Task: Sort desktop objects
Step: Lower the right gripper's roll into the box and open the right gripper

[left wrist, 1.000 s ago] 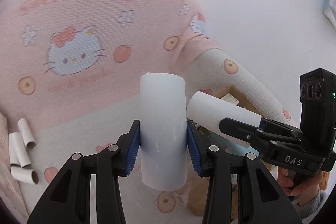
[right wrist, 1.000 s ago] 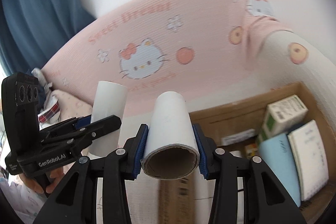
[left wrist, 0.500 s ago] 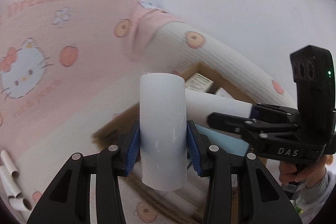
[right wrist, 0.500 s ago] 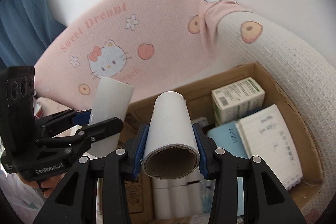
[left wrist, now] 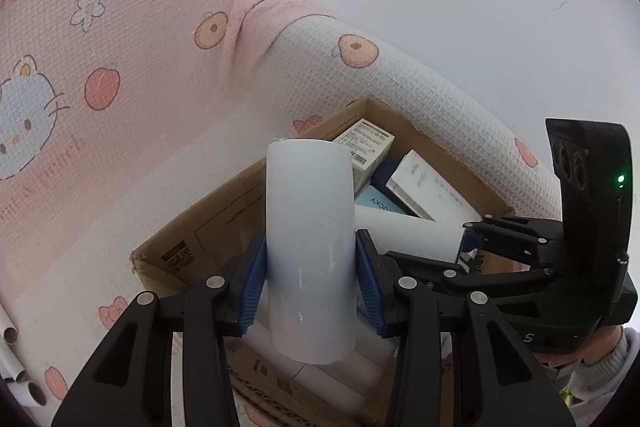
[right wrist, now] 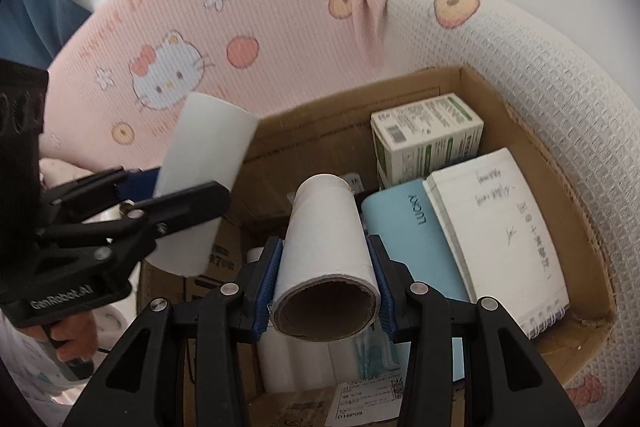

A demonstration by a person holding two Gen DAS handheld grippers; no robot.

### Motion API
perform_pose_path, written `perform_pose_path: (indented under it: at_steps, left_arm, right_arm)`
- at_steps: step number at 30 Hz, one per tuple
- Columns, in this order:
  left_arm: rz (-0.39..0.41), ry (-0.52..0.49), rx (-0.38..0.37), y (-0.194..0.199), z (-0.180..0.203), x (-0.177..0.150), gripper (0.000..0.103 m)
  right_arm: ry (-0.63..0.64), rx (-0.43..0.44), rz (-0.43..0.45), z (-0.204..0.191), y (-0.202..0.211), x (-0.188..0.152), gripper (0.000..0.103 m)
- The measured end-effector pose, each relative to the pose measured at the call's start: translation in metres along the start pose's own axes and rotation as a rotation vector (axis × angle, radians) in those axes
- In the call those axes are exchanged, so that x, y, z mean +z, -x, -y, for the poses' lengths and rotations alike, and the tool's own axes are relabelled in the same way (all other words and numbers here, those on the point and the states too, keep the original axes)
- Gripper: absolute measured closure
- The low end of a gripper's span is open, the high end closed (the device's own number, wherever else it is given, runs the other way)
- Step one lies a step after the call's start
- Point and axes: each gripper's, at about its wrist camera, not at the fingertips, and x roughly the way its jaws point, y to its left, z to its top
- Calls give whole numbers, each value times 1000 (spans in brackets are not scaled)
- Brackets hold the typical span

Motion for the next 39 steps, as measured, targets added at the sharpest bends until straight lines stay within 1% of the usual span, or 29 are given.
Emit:
perform_pose_path:
  at_steps: [3, 8, 9, 12, 15, 17, 20, 23, 25, 26, 29, 30, 32, 34, 37, 39]
  left_arm:
    - [-30, 15, -15, 0, -7, 0, 57]
    - [-154, 11, 15, -2, -11, 0, 57]
    - [-165, 12, 10, -3, -11, 1, 57]
    - [-239, 38, -1, -11, -15, 8, 57]
    - [-286, 78, -50, -19, -22, 15, 57]
    - [-303, 78, -65, -22, -24, 19, 57]
    - [-317, 61, -58, -27, -25, 26, 57]
    - [-315, 60, -65, -27, -27, 32, 57]
    - [-307, 60, -76, -23, -28, 34, 57]
    - [-304, 62, -78, -21, -30, 35, 57]
    - [-319, 70, -80, -21, -32, 39, 57]
    - [-332, 78, -90, -23, -33, 41, 57]
    - [-374, 105, -131, -29, -38, 43, 57]
    - [-405, 120, -146, -33, -39, 44, 57]
    - [-399, 102, -112, -33, -38, 44, 57]
    - [-396, 106, -108, -33, -39, 45, 57]
  right_arm:
    - [4, -24, -20, -7, -7, 0, 63]
    - [-10, -62, -90, -18, -28, 8, 63]
    - [-2, -77, -99, -20, -32, 10, 63]
    - [25, -132, -119, -25, -43, 17, 63]
    - [6, -142, -132, -22, -49, 20, 63]
    - [-4, -142, -144, -20, -53, 21, 63]
    - [-8, -120, -173, -22, -63, 21, 63]
    - [2, -126, -202, -23, -74, 20, 63]
    - [-4, -133, -246, -24, -83, 20, 63]
    - [-3, -146, -261, -24, -85, 20, 63]
    - [12, -271, -315, -24, -94, 19, 63]
    - [11, -284, -332, -23, -98, 20, 63]
    - [-2, -270, -356, -21, -102, 24, 63]
    - [-15, -271, -374, -20, -104, 28, 63]
    - [22, -281, -381, -26, -108, 34, 63]
    - [46, -288, -384, -30, -114, 35, 63]
